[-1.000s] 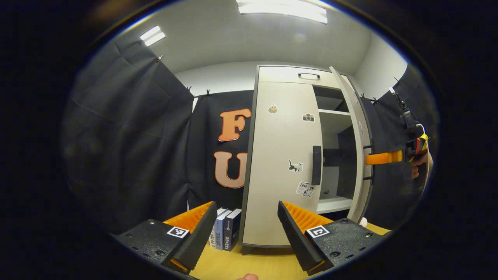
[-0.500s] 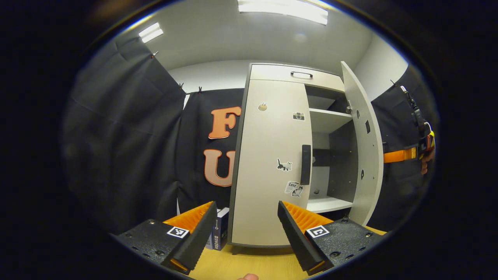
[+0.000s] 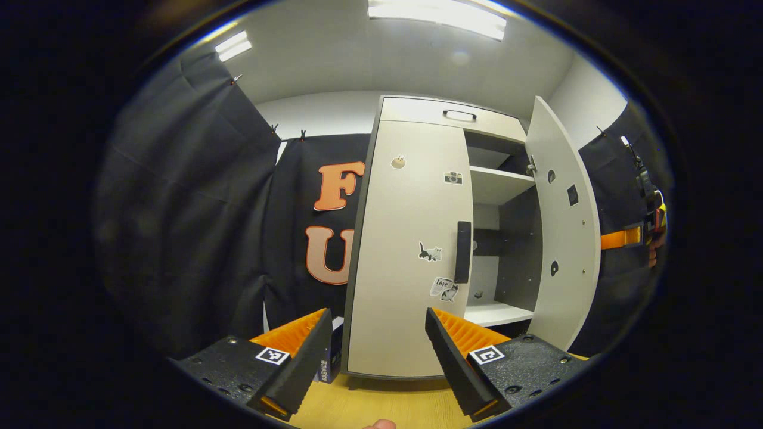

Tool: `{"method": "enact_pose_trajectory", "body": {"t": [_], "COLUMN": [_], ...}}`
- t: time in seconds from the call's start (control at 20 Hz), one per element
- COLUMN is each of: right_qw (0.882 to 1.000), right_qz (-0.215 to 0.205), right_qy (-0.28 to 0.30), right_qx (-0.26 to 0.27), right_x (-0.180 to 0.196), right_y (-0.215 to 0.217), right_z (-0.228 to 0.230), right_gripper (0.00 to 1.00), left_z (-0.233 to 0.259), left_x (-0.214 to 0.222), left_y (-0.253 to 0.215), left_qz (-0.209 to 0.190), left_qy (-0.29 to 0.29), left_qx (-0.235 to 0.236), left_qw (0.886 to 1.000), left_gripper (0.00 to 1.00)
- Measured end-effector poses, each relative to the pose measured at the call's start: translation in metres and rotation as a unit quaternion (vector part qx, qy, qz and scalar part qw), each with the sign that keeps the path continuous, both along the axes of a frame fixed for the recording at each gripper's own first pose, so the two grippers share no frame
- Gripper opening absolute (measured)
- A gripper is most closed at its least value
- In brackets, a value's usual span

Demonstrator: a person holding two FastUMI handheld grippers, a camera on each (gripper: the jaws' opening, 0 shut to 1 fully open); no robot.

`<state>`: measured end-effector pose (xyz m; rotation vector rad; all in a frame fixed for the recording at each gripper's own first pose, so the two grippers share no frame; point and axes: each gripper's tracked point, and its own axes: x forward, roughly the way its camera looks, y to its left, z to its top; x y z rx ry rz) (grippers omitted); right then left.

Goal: Open the right door of the double-door shoe cabinet with the right hand, and open the left door with the left hand.

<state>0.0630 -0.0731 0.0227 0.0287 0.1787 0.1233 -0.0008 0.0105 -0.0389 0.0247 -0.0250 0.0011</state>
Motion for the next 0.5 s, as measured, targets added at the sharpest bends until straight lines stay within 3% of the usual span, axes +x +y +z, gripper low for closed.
{"method": "enact_pose_trajectory", "body": {"t": [0.25,0.3,0.35,0.5], "right_qw": [0.999,0.998,0.997,0.994], "right_qz": [-0.045,-0.058,-0.068,-0.103], "right_qy": [0.001,0.006,0.005,0.005], "right_qx": [-0.023,-0.029,-0.032,-0.032], "right_x": [-0.005,-0.006,-0.007,-0.007], "right_y": [-0.029,-0.037,-0.045,-0.069], "right_z": [-0.006,-0.011,-0.011,-0.012], "right_gripper": [0.16,0.08,0.16,0.14], "left_z": [-0.004,-0.003,-0.003,-0.005], "left_x": [0.002,0.001,0.001,-0.002], "left_y": [0.007,0.008,0.009,0.009], "left_qz": [0.008,0.009,0.011,0.013], "left_qy": [0.004,0.003,0.003,0.005], "left_qx": [-0.003,-0.003,-0.002,-0.003], "left_qw": [1.0,1.0,1.0,1.0], "left_gripper": [0.94,0.94,0.94,0.92]}}
